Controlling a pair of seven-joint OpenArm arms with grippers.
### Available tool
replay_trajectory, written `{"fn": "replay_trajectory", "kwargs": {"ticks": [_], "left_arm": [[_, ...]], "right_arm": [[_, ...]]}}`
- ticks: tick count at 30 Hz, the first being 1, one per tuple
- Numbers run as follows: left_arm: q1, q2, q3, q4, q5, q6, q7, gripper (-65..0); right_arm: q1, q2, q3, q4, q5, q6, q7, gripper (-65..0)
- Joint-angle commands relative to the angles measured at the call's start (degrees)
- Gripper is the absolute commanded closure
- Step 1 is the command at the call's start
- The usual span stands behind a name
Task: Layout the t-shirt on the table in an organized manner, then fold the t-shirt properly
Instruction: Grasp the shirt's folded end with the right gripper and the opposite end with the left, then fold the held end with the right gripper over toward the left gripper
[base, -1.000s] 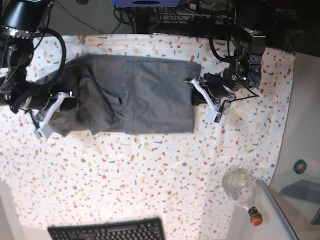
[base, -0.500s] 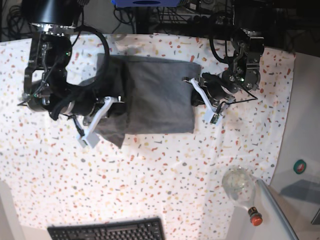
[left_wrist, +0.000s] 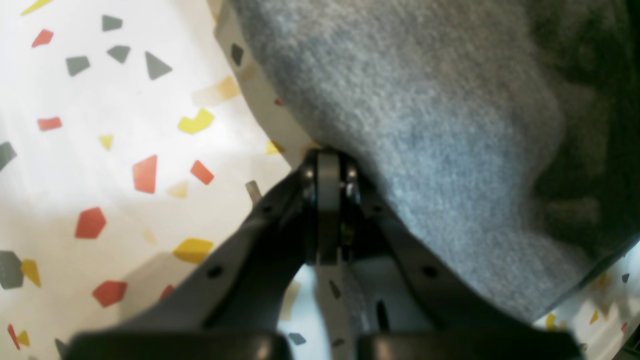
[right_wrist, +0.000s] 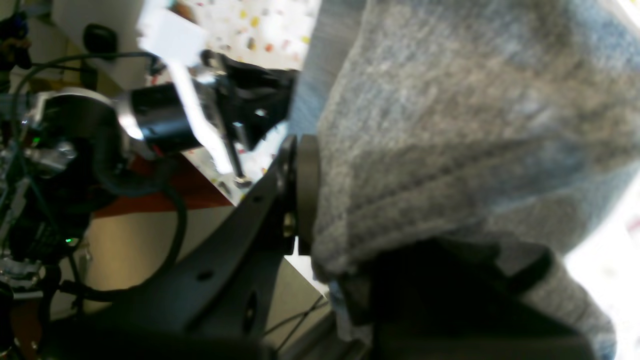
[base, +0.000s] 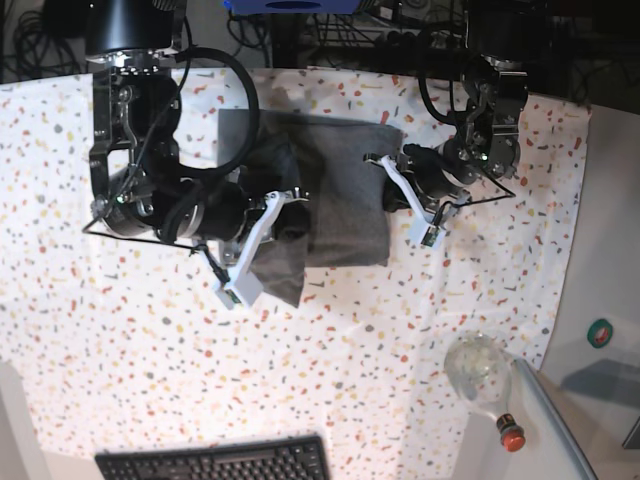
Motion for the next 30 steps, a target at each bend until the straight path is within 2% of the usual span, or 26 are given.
{"fn": "replay_trajectory", "kwargs": {"ticks": [1, 6, 10, 15, 30], "left_arm": [[0.23, -0.19, 0.13, 0.28, 1.19, 0.24, 1.78, 0.0], [0.31, -0.19, -0.31, 0.28, 1.19, 0.24, 1.78, 0.0], [0.40, -0.19, -0.40, 0.28, 1.19, 0.24, 1.78, 0.0], [0.49, -0.63, -0.48, 0.28, 1.19, 0.24, 1.78, 0.0], [3.39, -1.86, -1.36, 6.09, 1.10, 0.24, 2.04, 0.0]], "right_arm": [[1.34, -0.15, -0.92, -0.21, 1.54, 0.01, 1.20, 0.0], [2.31, -0.24, -5.41, -4.96, 1.54, 0.01, 2.61, 0.0], [3.01, -0.24, -8.84, -7.07, 1.54, 0.01, 7.36, 0.0], [5.74, -0.06, -9.01, -13.75, 1.54, 0.01, 8.76, 0.0], [6.97, -0.15, -9.10, -23.25, 1.71, 0.01, 12.28, 0.0]]}}
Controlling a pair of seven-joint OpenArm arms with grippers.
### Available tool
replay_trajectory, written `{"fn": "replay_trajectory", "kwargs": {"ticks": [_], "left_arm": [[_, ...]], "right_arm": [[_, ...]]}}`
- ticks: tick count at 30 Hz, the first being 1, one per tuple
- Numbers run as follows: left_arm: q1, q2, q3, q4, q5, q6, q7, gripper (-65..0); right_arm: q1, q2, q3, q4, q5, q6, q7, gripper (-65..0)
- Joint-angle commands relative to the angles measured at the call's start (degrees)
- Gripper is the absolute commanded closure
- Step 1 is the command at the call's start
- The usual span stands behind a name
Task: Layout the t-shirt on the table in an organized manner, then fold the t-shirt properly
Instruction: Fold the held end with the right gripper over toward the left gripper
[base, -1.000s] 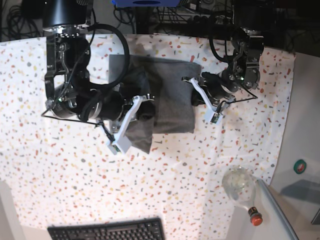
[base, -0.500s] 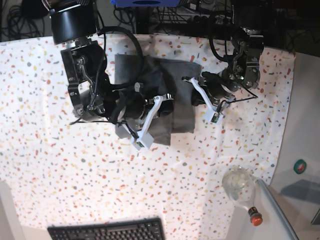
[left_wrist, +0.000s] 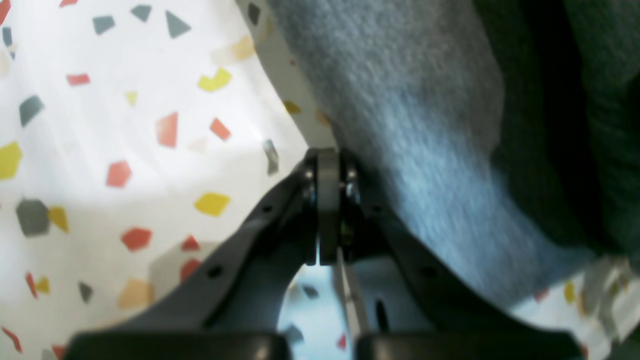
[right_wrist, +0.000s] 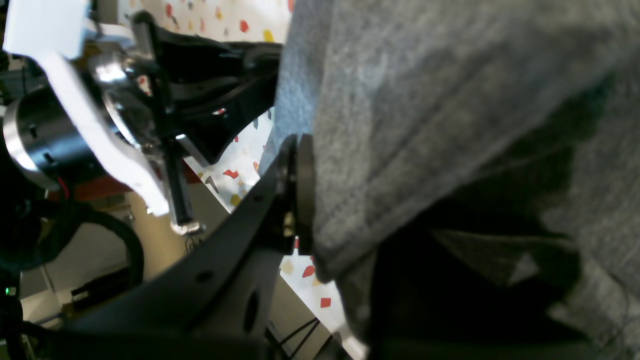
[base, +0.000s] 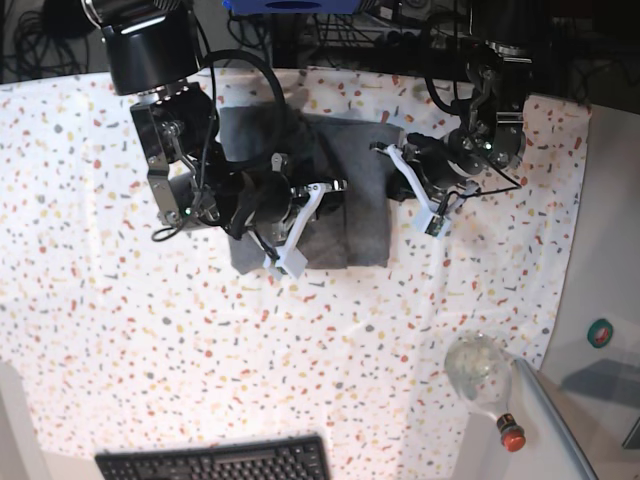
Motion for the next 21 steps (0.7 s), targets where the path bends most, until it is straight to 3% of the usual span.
{"fn": "replay_trajectory", "kwargs": {"ticks": [1, 9, 13, 16, 17, 19, 21], "left_arm": [[0.20, -0.96, -1.37, 0.86, -0.19, -0.18, -0.14, 0.0], [4.68, -2.98, -11.57, 2.97, -0.19, -0.27, -0.14, 0.0], [9.96, -3.69, -20.53, 8.51, -0.28, -0.53, -0.14, 0.0], [13.30, -3.51, -30.38, 10.71, -4.59, -6.51, 0.12, 0.0], [14.27, -3.60, -33.98, 10.62, -7.22, -9.32, 1.09, 0.0], [15.23, -3.69, -39.52, 10.71, -10.30, -13.19, 4.25, 0.0], [15.41, -4.13, -44.36, 10.88, -10.74, -13.85, 6.98, 0.0]], "right_arm": [[1.27, -0.54, -0.03, 0.58, 1.43, 0.41, 1.57, 0.0], [1.97, -0.63, 0.50, -3.91, 1.69, 0.41, 4.30, 0.0], [1.97, -0.63, 0.50, -7.51, 1.69, 0.41, 7.11, 0.0], [1.97, -1.34, 0.41, -8.04, 1.69, 0.41, 7.46, 0.0], [1.97, -1.34, 0.32, -7.78, 1.69, 0.41, 7.38, -1.7], [1.79, -1.34, 0.23, -7.69, 1.69, 0.41, 7.38, -14.0], [1.79, -1.42, 0.15, -7.69, 1.69, 0.41, 7.55, -25.1]]}}
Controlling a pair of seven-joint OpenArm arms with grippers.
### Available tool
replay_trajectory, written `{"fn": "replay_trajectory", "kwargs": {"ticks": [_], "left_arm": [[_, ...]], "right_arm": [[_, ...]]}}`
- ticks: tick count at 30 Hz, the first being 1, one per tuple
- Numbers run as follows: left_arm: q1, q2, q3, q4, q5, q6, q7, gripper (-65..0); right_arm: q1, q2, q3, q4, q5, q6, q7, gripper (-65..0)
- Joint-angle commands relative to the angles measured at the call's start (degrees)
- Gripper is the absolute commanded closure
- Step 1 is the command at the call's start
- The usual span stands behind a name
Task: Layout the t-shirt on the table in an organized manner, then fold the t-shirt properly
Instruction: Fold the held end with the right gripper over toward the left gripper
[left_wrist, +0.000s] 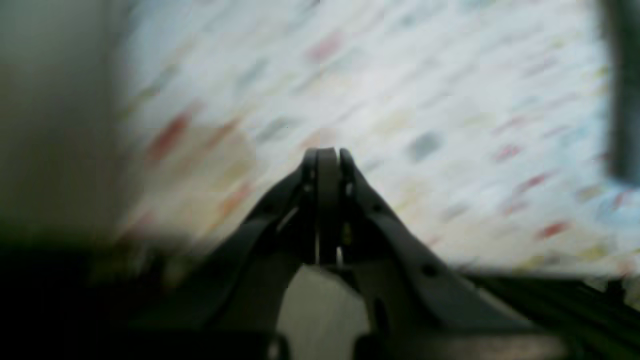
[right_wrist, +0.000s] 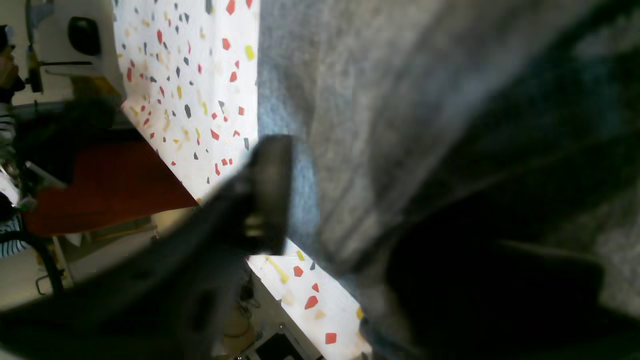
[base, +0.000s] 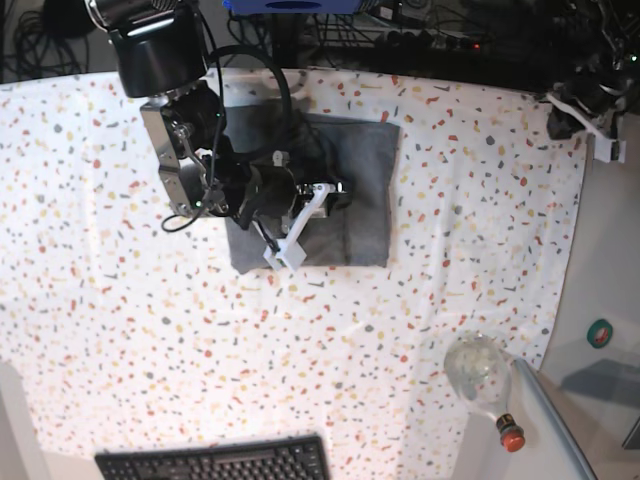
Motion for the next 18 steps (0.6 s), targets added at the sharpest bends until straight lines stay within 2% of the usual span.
{"fn": "replay_trajectory", "kwargs": {"ticks": [1, 2, 7, 15, 16, 18], "left_arm": [[-0.44, -0.96, -1.97, 0.76, -0.79, -0.56, -1.11, 0.0], [-0.44, -0.96, -3.55, 0.68, -0.44, -0.56, -1.02, 0.0], [-0.52, -0.96, -5.66, 0.68, -0.09, -0.56, -1.02, 0.0], [-1.05, -0.61, -5.31, 0.68, -0.09, -0.56, -0.84, 0.0], [-1.05, -0.61, -5.31, 0.68, -0.09, -0.56, -0.84, 0.0], [-1.05, -0.61, -5.31, 0.68, -0.09, -0.56, -0.84, 0.0]], "right_arm": [[0.85, -0.46, -0.12, 0.92, 0.93, 0.45, 0.36, -29.3], [0.85, -0.46, -0.20, 1.01, 0.93, 0.45, 0.36, -31.7], [0.85, -0.46, -0.91, 1.01, 4.88, 0.45, -0.08, -32.0], [1.47, -0.37, -10.23, 5.14, 5.41, 0.45, 0.27, -32.0], [2.26, -0.46, -11.19, 5.06, 5.32, -0.17, 0.36, -32.0], [3.05, -0.46, -13.21, 5.41, 5.41, -4.03, 0.36, -32.0]]}}
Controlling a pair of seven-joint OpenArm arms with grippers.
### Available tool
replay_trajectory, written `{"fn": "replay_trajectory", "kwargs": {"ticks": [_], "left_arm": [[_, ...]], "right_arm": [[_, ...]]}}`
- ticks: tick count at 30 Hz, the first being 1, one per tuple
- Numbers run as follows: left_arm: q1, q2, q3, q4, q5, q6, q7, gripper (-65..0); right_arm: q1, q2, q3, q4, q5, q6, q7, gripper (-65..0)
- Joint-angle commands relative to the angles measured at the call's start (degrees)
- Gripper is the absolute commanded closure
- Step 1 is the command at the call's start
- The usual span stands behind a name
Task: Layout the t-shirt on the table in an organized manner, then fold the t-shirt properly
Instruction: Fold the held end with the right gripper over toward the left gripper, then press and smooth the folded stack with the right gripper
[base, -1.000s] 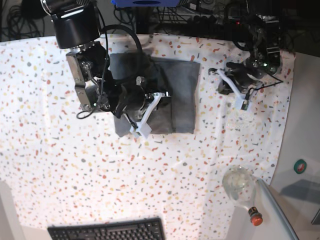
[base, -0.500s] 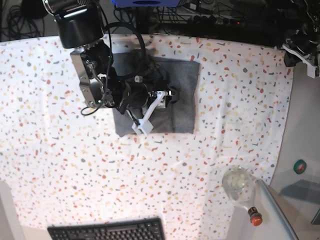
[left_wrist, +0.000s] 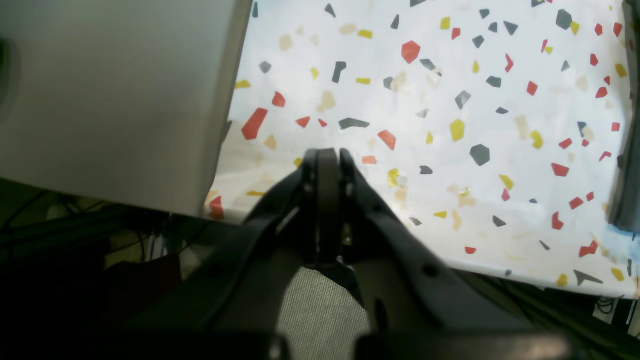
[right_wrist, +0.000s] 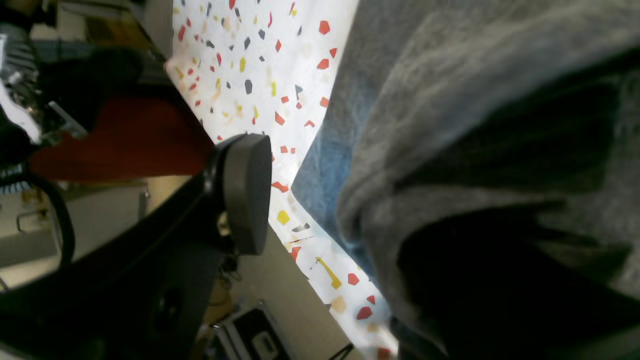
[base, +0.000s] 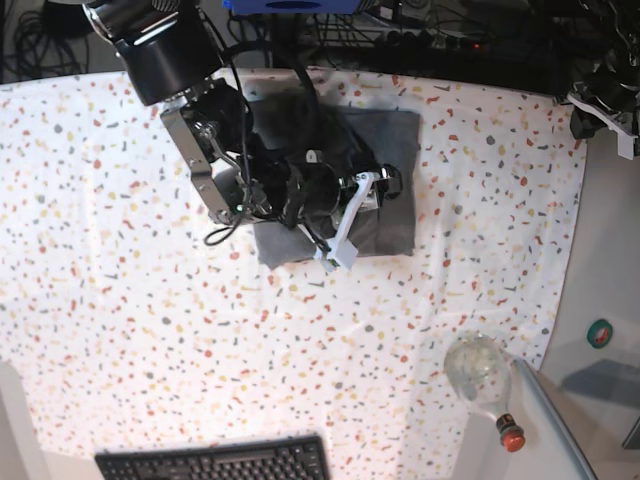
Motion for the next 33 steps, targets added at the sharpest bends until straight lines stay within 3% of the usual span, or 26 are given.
{"fn": "replay_trajectory", "kwargs": {"ticks": [1, 5, 9, 13, 19, 23, 25, 26, 28, 30, 33], "left_arm": [[0.13, -1.00, -0.30, 0.87, -0.79, -0.49, -0.80, 0.0], [0.04, -1.09, 0.05, 0.87, -0.79, -0.49, -0.80, 0.0], [-0.05, -1.18, 3.57, -0.36, -0.79, -0.49, -0.98, 0.0], [-0.49, -0.82, 4.53, -1.15, -0.79, -0.49, -1.06, 0.0], [-1.37, -1.35, 3.92, -1.15, -0.79, -0.49, -1.06, 0.0], [-1.45, -2.76, 3.83, -1.24, -0.79, -0.49, -1.06, 0.0], [-1.45, -3.29, 2.60, -2.20, -0.88, -0.49, -1.06, 0.0], [-1.45, -3.64, 0.93, -2.91, -0.88, -0.49, -1.06, 0.0], [-1.54, -3.73, -2.15, -4.67, -0.88, -0.49, -1.06, 0.0], [-1.54, -3.99, -4.78, -6.69, -0.88, -0.49, -1.06, 0.0], [-1.54, -5.66, -6.19, -8.80, -1.14, -0.49, -1.15, 0.0]], "right_arm": [[1.76, -0.61, -0.98, 1.52, 1.24, -1.18, 0.58, -32.0], [2.91, -0.53, -5.90, 4.33, 1.06, -7.34, 0.58, -32.0], [4.31, -0.44, -11.18, 5.30, 0.97, -10.85, 0.58, -32.0], [5.98, -0.44, -16.01, 4.95, 0.97, -11.38, 0.58, -32.0], [7.92, -0.18, -17.77, 10.31, 0.97, -11.21, 0.58, -32.0], [9.15, 3.87, -18.48, 23.85, 0.89, -11.65, -0.04, -32.0], [8.88, 7.82, -16.01, 27.80, 0.89, -15.34, -0.04, -31.8], [8.45, 9.93, -14.61, 28.24, 0.89, -18.41, -0.04, -30.2], [6.95, 13.71, -12.32, 27.63, 0.89, -21.76, 0.49, -19.1], [5.54, 16.97, -10.12, 25.69, 0.89, -22.02, 0.58, 0.0], [3.96, 18.81, -8.80, 22.35, 0.89, -22.02, 1.19, 0.0]]}}
